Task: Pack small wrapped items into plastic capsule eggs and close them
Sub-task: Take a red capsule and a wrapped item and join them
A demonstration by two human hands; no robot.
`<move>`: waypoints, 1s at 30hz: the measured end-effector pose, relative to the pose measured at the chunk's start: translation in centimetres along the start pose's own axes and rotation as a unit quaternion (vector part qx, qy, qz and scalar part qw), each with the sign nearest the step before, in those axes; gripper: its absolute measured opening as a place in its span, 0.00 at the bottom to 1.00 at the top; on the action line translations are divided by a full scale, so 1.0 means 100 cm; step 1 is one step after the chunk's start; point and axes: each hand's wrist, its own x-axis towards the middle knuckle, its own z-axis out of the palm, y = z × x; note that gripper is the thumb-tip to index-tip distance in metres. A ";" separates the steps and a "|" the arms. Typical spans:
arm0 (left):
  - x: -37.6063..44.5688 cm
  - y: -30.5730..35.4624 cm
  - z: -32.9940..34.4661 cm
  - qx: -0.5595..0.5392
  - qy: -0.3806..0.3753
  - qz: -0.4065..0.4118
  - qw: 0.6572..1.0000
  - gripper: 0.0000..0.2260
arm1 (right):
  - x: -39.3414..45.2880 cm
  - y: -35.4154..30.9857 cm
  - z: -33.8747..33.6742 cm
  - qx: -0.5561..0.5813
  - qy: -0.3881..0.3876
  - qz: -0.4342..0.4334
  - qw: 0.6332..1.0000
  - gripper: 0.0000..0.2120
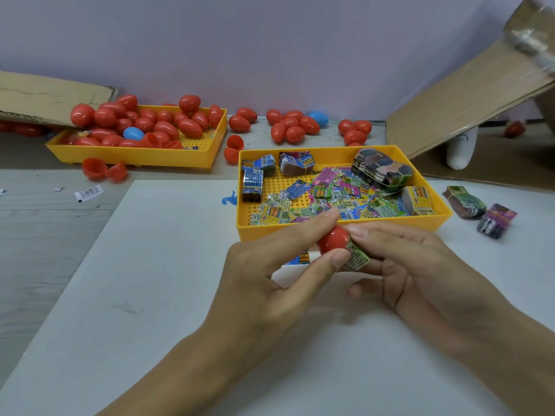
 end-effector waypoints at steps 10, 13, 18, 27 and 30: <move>-0.001 0.001 0.000 -0.004 0.024 -0.016 1.000 0.17 | -0.001 0.001 0.003 0.056 -0.035 0.057 0.996 0.11; -0.001 0.000 0.001 -0.022 0.016 -0.023 0.999 0.18 | 0.000 0.001 0.000 0.066 -0.026 0.063 0.995 0.10; 0.000 -0.001 0.000 -0.019 0.005 -0.010 1.000 0.17 | 0.000 0.000 -0.002 0.069 -0.034 0.073 0.994 0.10; -0.001 -0.001 0.000 0.035 -0.002 0.033 0.999 0.17 | -0.001 -0.001 -0.002 0.072 -0.031 0.083 0.993 0.10; -0.001 -0.002 0.000 0.057 -0.010 0.044 0.997 0.20 | 0.000 -0.001 -0.003 0.076 -0.028 0.085 0.993 0.11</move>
